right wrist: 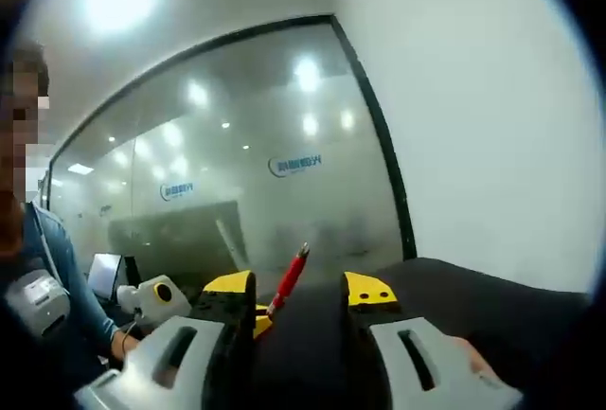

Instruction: Pick up pens and glue sticks and place them into the holder.

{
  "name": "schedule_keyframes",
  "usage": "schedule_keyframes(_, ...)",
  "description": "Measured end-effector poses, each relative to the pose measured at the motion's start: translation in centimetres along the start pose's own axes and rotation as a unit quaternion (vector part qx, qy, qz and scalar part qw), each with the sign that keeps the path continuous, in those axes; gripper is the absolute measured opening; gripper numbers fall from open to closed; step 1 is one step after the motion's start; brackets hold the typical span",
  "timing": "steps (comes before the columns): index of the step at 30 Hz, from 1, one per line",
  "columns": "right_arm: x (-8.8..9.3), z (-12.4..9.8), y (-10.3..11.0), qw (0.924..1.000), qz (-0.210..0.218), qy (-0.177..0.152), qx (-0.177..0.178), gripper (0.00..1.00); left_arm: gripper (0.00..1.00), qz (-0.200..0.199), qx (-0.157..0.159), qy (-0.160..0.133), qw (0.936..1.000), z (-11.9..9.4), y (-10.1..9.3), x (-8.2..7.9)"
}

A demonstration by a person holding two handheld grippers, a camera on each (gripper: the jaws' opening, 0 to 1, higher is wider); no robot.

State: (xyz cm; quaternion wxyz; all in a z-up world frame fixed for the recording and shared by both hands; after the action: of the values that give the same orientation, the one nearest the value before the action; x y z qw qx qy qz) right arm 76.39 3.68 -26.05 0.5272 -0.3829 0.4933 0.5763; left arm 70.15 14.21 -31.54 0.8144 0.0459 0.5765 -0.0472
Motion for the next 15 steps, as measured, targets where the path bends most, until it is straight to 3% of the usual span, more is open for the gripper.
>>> schedule_keyframes(3, 0.1, 0.5, -0.7, 0.9999, 0.011, -0.001, 0.013, 0.26, 0.05, 0.0, 0.01, 0.002, 0.9999, 0.1, -0.7, 0.1)
schedule_keyframes(10, 0.4, 1.1, -0.6, 0.9991, 0.041, -0.009, 0.004, 0.26, 0.05, 0.006, 0.022, -0.001, 0.9997, 0.1, -1.7, 0.1)
schedule_keyframes(13, 0.0, 1.0, -0.6, 0.9979, 0.058, -0.027, 0.009, 0.15, 0.05, 0.006, 0.03, 0.002, 0.9995, 0.1, -2.0, 0.3)
schedule_keyframes(15, 0.0, 1.0, -0.6, 0.9971, 0.069, -0.029, 0.008, 0.14, 0.05, 0.007, 0.031, 0.003, 0.9995, 0.1, -2.1, 0.5)
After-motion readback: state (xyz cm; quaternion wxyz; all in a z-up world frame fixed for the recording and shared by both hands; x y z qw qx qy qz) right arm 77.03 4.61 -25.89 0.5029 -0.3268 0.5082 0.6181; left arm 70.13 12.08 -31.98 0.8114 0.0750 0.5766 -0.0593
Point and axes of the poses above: the point that each gripper's makers call its tool centre point, and the gripper's own axes: z roughly forward along the fingers, y roughly to its left, x roughly out of its underside, the point moved 5 cm from there along -z, roughly backward along the fingers, and after that the axes turned 7 degrees about -x, right-handed, at the moved point
